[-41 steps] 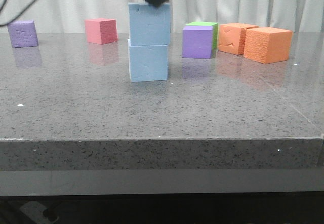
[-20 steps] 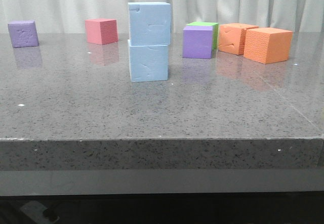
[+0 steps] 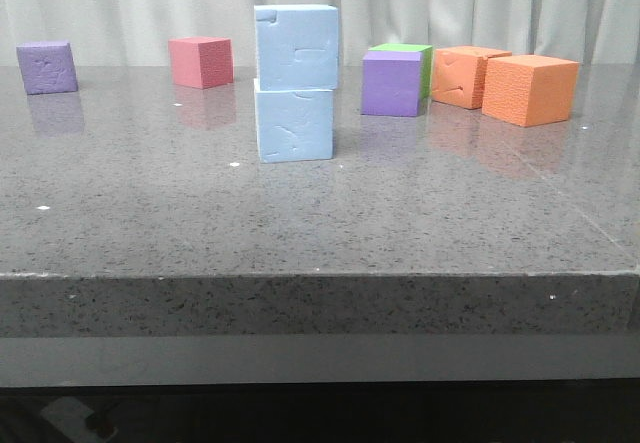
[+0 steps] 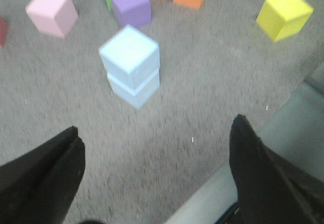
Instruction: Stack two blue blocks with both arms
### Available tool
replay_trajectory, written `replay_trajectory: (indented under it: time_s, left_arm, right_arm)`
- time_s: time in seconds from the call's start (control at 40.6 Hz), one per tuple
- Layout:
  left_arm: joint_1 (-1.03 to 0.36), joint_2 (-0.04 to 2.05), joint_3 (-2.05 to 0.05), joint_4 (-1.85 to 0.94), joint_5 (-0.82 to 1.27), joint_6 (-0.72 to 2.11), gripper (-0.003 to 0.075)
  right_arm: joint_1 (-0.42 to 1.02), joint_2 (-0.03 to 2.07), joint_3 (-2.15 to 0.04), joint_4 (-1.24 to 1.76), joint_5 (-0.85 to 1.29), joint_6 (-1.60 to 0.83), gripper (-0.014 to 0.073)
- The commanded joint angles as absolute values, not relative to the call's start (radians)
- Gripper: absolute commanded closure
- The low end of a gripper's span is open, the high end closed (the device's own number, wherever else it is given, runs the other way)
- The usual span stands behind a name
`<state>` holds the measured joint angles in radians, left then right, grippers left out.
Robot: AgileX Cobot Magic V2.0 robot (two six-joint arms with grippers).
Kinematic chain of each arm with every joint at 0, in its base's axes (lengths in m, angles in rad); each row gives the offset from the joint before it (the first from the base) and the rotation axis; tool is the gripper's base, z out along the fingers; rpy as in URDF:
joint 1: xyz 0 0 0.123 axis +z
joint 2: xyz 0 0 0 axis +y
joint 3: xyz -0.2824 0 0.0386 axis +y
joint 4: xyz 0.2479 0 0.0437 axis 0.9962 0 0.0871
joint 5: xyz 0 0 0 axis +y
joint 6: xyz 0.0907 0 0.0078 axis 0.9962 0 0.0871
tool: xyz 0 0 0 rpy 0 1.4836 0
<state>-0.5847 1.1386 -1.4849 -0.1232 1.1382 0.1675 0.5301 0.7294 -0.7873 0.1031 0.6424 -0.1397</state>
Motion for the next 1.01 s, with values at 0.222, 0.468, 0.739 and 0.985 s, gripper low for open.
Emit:
replay_trajectory:
  time_s: [0.222,0.468,0.739,0.985]
  left_arm:
    - [-0.591,0.898,-1.098,0.103,0.892,-0.093,0.0156]
    - [-0.591,0.808,-0.986,0.088,0.827,-0.103,0.0159]
    - [-0.591,0.807,-0.985,0.088,0.824,-0.103,0.0492]
    - [-0.591,0.807,-0.985,0.088,0.764,-0.103,0.0731]
  right_arm:
    - [0.532,0.724,-0.809,0.090,0.584,-0.150,0.0001]
    - [0.532,0.724,-0.809,0.075,0.585,-0.150,0.0018]
    - [0.532,0.724,-0.809,0.075,0.585,-0.150,0.0496]
    - [0.532,0.724,-0.809,0.075,0.585,-0.150,0.0716]
